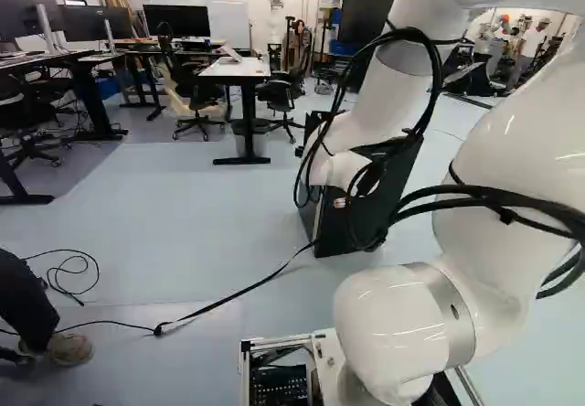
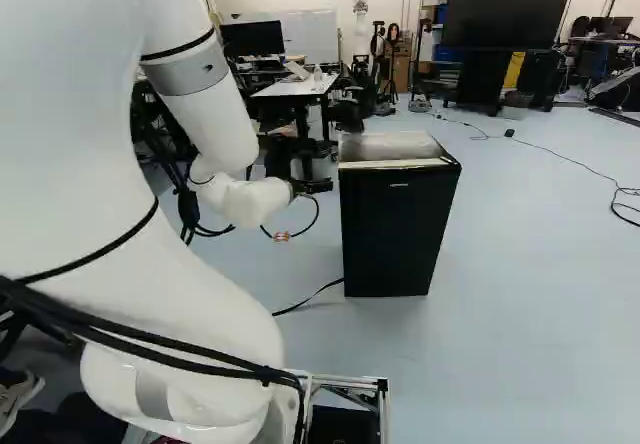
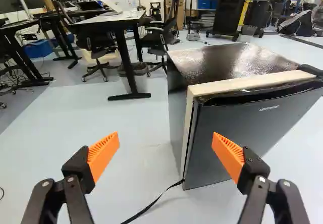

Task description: Open the fridge door

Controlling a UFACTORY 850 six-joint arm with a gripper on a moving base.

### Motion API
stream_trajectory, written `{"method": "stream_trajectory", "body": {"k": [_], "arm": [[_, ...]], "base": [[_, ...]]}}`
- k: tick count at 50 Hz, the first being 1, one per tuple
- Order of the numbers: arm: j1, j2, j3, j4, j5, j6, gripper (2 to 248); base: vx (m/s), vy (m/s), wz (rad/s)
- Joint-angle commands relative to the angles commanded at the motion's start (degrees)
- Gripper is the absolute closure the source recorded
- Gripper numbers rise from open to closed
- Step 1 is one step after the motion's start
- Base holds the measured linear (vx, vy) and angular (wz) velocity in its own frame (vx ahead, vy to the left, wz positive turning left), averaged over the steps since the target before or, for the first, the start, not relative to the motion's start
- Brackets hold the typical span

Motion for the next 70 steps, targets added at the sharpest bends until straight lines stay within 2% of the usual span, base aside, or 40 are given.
{"method": "stream_trajectory", "body": {"k": [23,44,70], "arm": [[2.27,-3.21,-3.32,7.16,0.0,0.0,3],[5.2,-4.91,-5.13,14.46,0.18,0.0,3],[8.36,-7.87,-8.36,23.79,3.01,0.0,3]], "base": [[0.0,0.0,0.0],[0.0,0.0,0.0],[0.0,0.0,0.0]]}}
